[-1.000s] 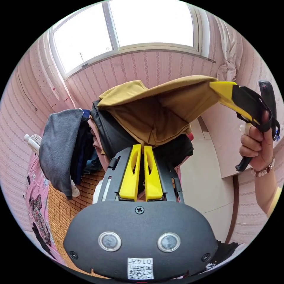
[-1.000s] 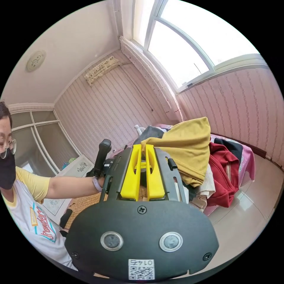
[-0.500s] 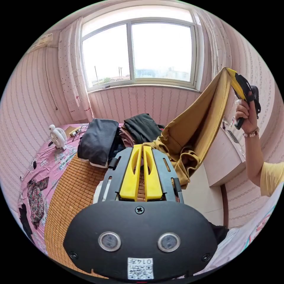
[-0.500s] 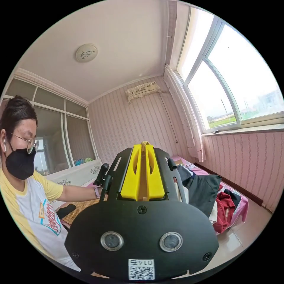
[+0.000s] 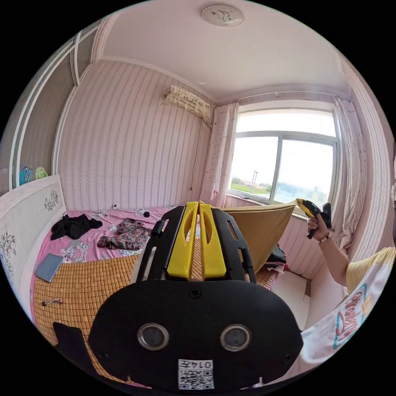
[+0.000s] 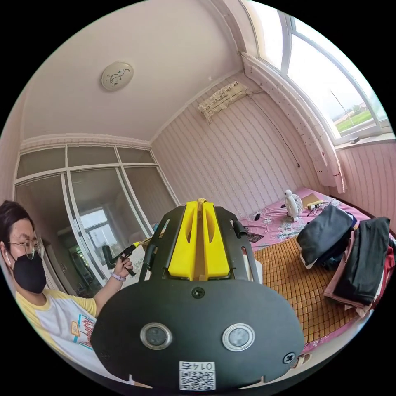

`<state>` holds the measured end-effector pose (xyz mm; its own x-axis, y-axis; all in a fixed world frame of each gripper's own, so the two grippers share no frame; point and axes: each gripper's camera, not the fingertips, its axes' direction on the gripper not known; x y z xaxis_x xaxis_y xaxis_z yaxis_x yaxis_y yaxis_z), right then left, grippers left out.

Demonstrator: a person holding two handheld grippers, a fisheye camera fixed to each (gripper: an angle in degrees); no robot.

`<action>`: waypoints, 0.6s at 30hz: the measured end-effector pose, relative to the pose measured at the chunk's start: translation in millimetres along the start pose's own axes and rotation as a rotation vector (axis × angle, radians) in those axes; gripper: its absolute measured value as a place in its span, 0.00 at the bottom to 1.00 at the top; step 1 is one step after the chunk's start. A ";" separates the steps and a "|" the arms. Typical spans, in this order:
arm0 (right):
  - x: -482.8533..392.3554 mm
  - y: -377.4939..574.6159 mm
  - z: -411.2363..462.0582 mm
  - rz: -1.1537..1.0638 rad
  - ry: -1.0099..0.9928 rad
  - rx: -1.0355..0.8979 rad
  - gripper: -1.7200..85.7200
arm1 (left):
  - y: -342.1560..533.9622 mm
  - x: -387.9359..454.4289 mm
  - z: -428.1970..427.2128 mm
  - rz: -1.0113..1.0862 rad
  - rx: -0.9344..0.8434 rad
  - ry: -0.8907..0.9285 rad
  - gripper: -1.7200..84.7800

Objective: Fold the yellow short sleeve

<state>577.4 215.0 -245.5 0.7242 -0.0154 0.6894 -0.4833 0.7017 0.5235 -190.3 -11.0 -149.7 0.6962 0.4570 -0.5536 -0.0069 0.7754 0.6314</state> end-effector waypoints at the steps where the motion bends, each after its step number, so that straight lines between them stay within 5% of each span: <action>1: -2.1 0.4 6.3 0.004 -0.013 0.008 0.03 | -5.3 -12.3 -21.0 -0.001 0.026 -0.025 0.01; 13: -107.4 -36.7 19.5 -0.306 -0.218 0.168 0.03 | -42.0 -29.0 -214.9 0.143 0.416 -0.048 0.01; 18: -125.6 -60.3 65.4 -0.463 -0.217 0.192 0.03 | -56.9 -59.9 -222.2 0.144 0.401 -0.102 0.01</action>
<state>483.4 128.1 -330.9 0.7745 -0.4527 0.4419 -0.2338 0.4442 0.8649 -391.1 14.4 -273.1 0.7759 0.4870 -0.4010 0.1567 0.4670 0.8703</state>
